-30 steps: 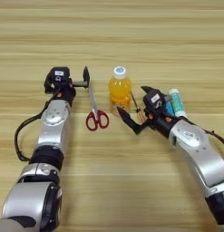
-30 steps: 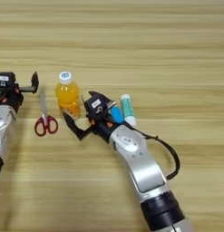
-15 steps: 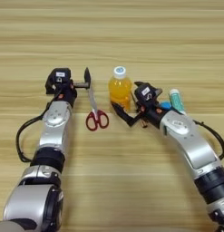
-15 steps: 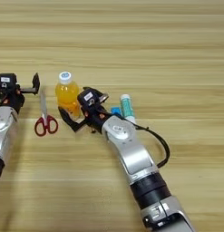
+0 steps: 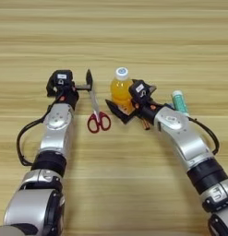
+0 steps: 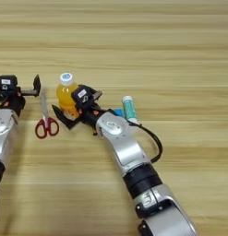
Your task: Move the objects on the table
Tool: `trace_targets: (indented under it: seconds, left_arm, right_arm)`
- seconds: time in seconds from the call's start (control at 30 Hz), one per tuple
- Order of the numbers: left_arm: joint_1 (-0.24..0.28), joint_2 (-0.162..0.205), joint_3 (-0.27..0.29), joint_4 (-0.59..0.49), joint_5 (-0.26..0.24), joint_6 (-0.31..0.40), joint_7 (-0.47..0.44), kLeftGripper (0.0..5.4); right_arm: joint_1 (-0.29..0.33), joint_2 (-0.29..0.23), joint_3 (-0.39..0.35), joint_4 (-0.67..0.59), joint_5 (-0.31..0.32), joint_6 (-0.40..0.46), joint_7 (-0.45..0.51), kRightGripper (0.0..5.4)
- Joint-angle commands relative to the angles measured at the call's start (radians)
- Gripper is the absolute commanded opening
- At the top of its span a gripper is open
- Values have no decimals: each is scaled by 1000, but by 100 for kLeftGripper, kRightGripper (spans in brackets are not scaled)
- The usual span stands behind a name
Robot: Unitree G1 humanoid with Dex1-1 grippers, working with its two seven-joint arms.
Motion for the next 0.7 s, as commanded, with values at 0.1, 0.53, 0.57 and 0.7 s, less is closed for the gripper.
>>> trace_targets:
  seconds: [0.1,0.53,0.57,0.7]
  left_arm:
    - [7,2,-4,-12,9,17,4,540]
    - [5,-1,-5,-10,11,17,6,540]
    - [5,-1,-5,-10,12,17,7,540]
    - [5,-1,-5,-9,12,17,7,540]
  right_arm:
    - [-27,17,-20,44,7,-30,12,459]
    - [-24,23,-45,24,9,-39,10,342]
    - [-23,22,-48,8,11,-35,8,342]
    - [-18,11,-61,-69,7,-6,-8,342]
